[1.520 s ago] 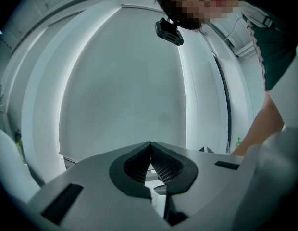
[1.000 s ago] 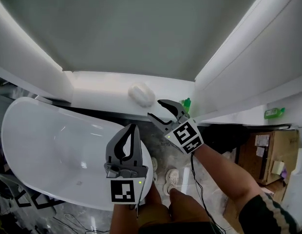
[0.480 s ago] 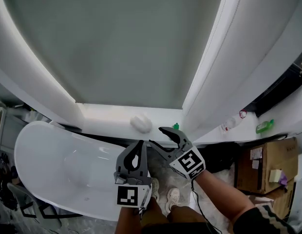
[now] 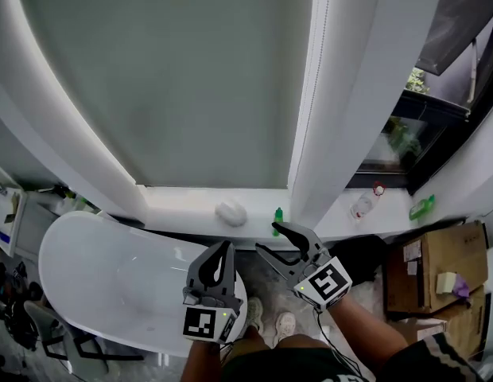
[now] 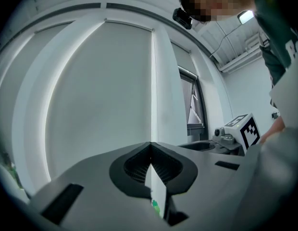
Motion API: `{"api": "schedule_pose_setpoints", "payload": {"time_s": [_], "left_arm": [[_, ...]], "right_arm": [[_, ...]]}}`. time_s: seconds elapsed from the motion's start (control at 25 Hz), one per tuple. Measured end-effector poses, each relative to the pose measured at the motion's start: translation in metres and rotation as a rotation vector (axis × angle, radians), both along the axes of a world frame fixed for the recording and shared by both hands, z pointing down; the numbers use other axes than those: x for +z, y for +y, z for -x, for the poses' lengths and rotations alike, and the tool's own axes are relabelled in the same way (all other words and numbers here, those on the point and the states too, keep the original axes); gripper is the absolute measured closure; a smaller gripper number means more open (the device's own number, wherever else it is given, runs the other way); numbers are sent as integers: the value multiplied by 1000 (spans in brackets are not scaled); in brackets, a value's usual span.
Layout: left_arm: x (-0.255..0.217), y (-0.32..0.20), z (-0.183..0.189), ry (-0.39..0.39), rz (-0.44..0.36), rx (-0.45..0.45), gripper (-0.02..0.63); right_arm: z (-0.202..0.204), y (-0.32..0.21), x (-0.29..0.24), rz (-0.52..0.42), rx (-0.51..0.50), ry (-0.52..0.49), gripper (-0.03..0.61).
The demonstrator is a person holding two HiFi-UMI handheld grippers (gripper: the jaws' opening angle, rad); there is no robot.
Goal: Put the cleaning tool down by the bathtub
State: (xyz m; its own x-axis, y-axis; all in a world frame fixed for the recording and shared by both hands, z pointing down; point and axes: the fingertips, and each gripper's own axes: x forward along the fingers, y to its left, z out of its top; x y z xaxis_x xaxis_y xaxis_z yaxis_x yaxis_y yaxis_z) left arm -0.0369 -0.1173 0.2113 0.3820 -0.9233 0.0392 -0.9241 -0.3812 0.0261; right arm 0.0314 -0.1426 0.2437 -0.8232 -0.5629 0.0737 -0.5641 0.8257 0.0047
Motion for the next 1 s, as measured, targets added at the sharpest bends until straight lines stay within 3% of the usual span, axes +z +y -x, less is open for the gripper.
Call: {"api": "schedule_pose_setpoints", "payload": {"time_s": [0.16, 0.28, 0.44, 1.0], "left_arm": [[-15, 22, -6, -30, 1, -4, 607], [-30, 37, -17, -48, -50, 6, 607], [-43, 53, -35, -57, -96, 37, 607], [-48, 77, -89, -101, -107, 100, 607]], "right_arm": [[-19, 27, -37, -45, 9, -58, 356], [-30, 52, -61, -72, 12, -105, 359], [-47, 79, -86, -166, 22, -159, 423], [-75, 111, -89, -154, -2, -165, 561]]}}
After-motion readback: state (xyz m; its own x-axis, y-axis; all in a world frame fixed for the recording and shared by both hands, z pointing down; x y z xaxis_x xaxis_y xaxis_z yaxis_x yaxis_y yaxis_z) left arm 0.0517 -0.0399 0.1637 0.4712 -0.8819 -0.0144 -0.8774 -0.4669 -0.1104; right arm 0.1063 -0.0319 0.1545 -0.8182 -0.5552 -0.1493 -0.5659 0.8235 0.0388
